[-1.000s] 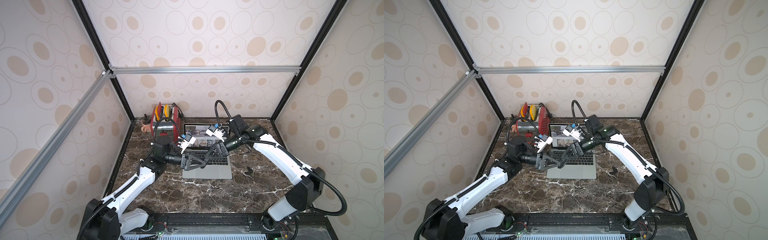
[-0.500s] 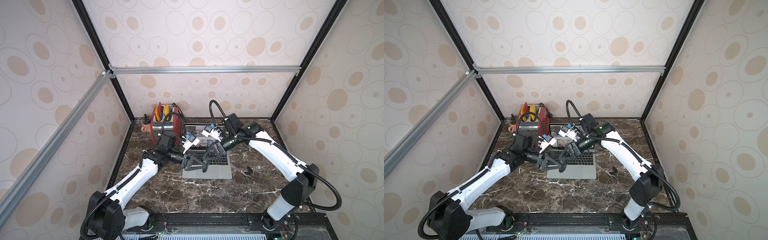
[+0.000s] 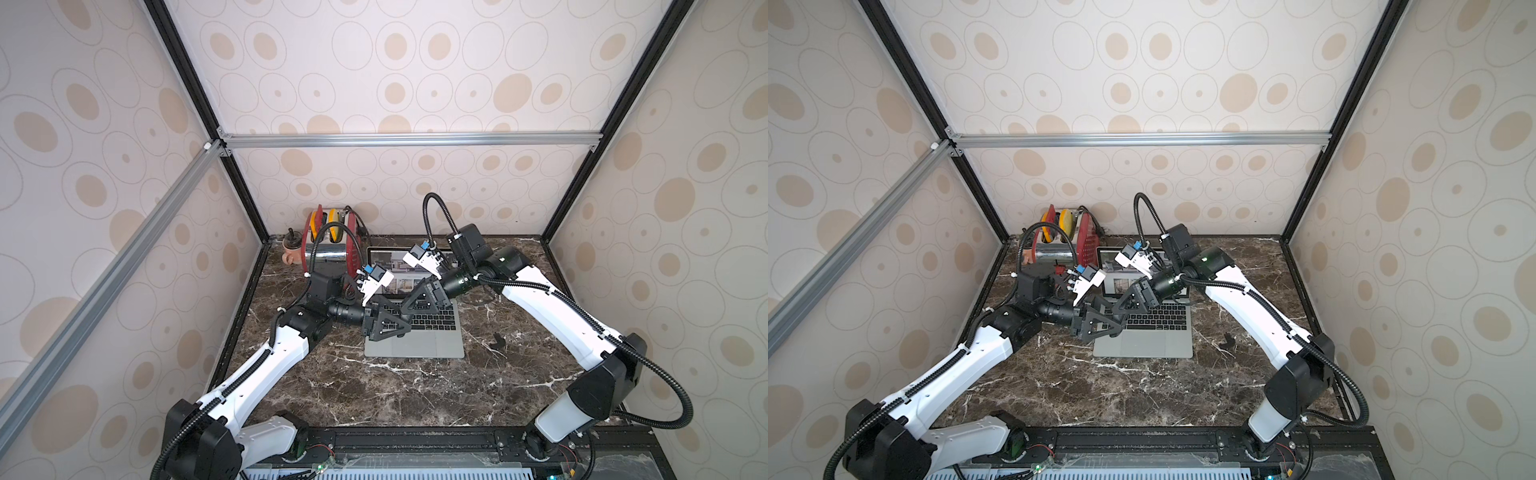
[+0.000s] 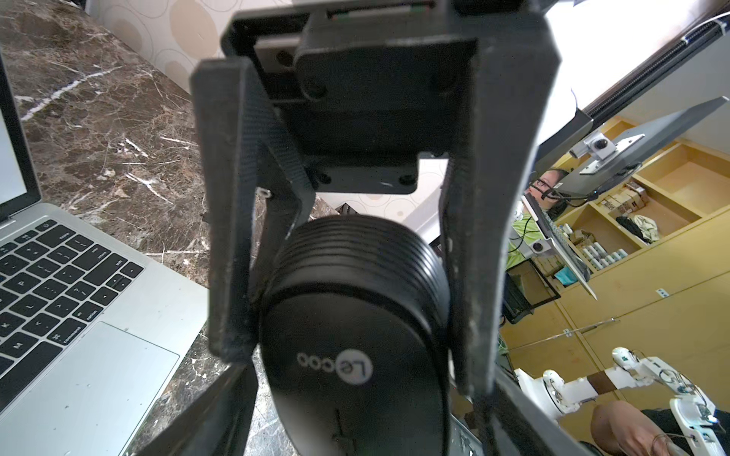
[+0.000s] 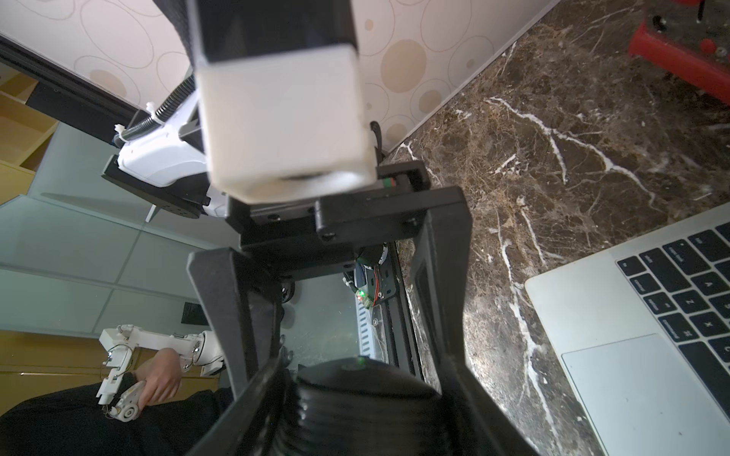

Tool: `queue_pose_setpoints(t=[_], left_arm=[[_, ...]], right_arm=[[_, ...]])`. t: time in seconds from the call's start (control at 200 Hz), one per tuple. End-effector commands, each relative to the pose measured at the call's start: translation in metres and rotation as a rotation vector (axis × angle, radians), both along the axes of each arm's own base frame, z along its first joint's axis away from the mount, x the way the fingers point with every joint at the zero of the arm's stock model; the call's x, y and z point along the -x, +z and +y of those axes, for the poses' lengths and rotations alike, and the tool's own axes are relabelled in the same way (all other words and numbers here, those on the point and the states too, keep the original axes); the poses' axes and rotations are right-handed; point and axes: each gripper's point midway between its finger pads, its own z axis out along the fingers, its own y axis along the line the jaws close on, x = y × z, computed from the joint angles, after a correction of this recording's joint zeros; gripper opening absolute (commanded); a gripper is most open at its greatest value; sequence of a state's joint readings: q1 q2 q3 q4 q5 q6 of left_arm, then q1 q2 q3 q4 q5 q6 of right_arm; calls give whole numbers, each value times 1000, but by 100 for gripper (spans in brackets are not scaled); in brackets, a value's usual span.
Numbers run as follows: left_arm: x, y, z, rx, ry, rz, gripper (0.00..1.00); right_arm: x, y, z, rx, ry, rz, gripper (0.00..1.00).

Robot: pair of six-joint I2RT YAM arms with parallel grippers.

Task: Insert the wireless mouse receiver into the laptop
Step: Adjust the mouse as needed.

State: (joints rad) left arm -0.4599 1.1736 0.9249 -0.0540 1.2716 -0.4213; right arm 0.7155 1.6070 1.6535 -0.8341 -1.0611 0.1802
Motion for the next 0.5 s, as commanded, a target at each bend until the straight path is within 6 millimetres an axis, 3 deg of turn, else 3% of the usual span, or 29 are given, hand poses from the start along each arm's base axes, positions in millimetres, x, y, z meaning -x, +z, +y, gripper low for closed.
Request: queue_pose_setpoints(t=[0.0, 0.416, 0.496], left_arm=[[10, 28, 2, 74, -50, -81, 85], [22, 31, 7, 73, -72, -108, 75], [22, 34, 7, 74, -63, -113, 67]], right_arm=[[15, 16, 3, -63, 51, -27, 0], [23, 22, 11, -84, 75, -36, 0], [26, 21, 12, -78, 84, -40, 0]])
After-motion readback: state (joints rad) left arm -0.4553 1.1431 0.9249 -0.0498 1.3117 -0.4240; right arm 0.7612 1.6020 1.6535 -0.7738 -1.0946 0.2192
